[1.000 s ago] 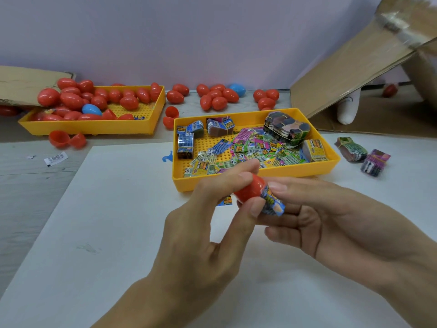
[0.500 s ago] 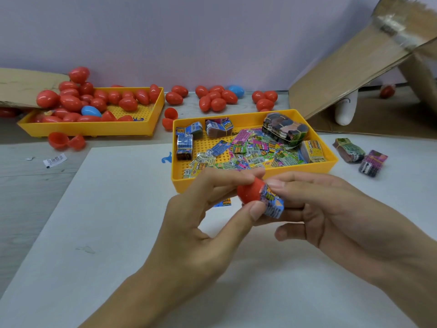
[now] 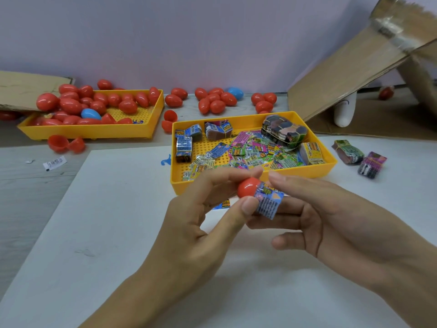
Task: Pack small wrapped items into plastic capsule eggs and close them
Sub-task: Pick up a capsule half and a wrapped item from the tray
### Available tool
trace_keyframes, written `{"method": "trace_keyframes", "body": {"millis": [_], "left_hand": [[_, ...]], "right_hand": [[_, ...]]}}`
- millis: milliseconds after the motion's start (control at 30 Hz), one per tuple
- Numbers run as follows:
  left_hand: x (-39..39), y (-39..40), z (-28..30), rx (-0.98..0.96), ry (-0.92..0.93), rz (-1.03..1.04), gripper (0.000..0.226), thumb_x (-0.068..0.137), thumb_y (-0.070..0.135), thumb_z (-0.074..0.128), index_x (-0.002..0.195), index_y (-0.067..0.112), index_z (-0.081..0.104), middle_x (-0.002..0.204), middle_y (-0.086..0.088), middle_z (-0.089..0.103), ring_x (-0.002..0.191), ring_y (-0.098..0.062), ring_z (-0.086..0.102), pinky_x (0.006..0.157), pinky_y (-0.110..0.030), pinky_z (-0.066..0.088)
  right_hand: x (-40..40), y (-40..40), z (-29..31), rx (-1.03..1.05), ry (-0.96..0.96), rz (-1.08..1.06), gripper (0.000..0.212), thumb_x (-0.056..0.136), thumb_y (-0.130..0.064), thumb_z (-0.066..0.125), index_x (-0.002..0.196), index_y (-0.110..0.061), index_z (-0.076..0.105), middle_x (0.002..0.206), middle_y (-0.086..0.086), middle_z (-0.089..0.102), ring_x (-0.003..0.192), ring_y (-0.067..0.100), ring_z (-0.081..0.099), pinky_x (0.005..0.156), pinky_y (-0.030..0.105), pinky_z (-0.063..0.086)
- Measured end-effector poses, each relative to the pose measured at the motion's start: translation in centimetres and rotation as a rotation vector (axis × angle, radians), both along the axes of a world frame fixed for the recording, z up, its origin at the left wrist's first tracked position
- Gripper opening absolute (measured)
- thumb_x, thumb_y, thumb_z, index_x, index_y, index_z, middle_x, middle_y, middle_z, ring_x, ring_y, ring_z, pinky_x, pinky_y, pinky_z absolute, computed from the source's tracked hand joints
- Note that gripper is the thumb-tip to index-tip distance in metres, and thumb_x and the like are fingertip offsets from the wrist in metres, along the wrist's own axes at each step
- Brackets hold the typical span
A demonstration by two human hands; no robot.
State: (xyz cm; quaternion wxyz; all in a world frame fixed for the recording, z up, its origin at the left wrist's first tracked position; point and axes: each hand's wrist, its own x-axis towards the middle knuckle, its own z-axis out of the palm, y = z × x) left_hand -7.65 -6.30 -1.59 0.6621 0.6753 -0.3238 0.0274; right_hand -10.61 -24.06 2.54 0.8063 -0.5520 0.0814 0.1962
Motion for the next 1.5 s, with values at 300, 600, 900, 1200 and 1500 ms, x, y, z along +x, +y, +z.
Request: {"method": "trace_keyframes", "body": {"millis": [300, 600, 900, 1200, 1500], "left_hand": [[0.0, 0.2, 0.1, 0.010, -0.004, -0.061, 0.020, 0.099, 0.033, 0.053, 0.116, 0.023, 0.059, 0.130, 0.006, 0.066, 0.122, -0.018, 0.061, 0.097, -0.035, 0.052], [0.0, 0.1, 0.2, 0.011, 0.006, -0.067, 0.029, 0.094, 0.031, 0.062, 0.120, 0.020, 0.058, 0.127, 0.002, 0.067, 0.119, -0.021, 0.064, 0.098, -0.037, 0.052], [-0.2, 0.0, -0.3, 0.033, 0.020, -0.090, 0.032, 0.093, 0.023, 0.064, 0.123, 0.017, 0.056, 0.133, 0.000, 0.063, 0.125, -0.021, 0.059, 0.103, -0.035, 0.048], [0.0, -0.3, 0.1, -0.128, 0.493, -0.073, 0.040, 0.082, 0.048, 0.062, 0.098, 0.012, 0.071, 0.086, -0.018, 0.067, 0.067, -0.027, 0.064, 0.057, -0.036, 0.055], [0.7, 0.4, 0.0, -0.216, 0.320, 0.032, 0.030, 0.069, 0.017, 0.079, 0.098, 0.021, 0.074, 0.101, -0.010, 0.075, 0.092, -0.026, 0.072, 0.081, -0.034, 0.058]], "right_hand": [[-0.2, -0.1, 0.2, 0.062, 0.003, -0.021, 0.022, 0.065, -0.019, 0.082, 0.086, -0.018, 0.081, 0.091, 0.017, 0.076, 0.079, 0.029, 0.076, 0.051, 0.023, 0.056], [-0.1, 0.2, -0.3, 0.122, 0.011, -0.010, 0.014, 0.073, -0.021, 0.078, 0.087, -0.018, 0.080, 0.094, 0.016, 0.076, 0.075, 0.021, 0.074, 0.054, 0.024, 0.057], [-0.1, 0.2, -0.5, 0.090, -0.025, -0.032, 0.019, 0.070, -0.022, 0.082, 0.087, -0.015, 0.080, 0.091, 0.013, 0.076, 0.074, 0.017, 0.071, 0.057, 0.025, 0.058], [-0.8, 0.9, -2.0, -0.604, -0.732, -0.318, 0.040, 0.067, -0.023, 0.091, 0.099, -0.026, 0.067, 0.099, -0.005, 0.076, 0.093, 0.015, 0.073, 0.070, 0.026, 0.059], [-0.2, 0.5, -1.9, -0.428, -0.522, -0.260, 0.032, 0.073, -0.036, 0.078, 0.103, -0.026, 0.074, 0.099, -0.002, 0.072, 0.087, 0.011, 0.069, 0.058, 0.029, 0.057]]}}
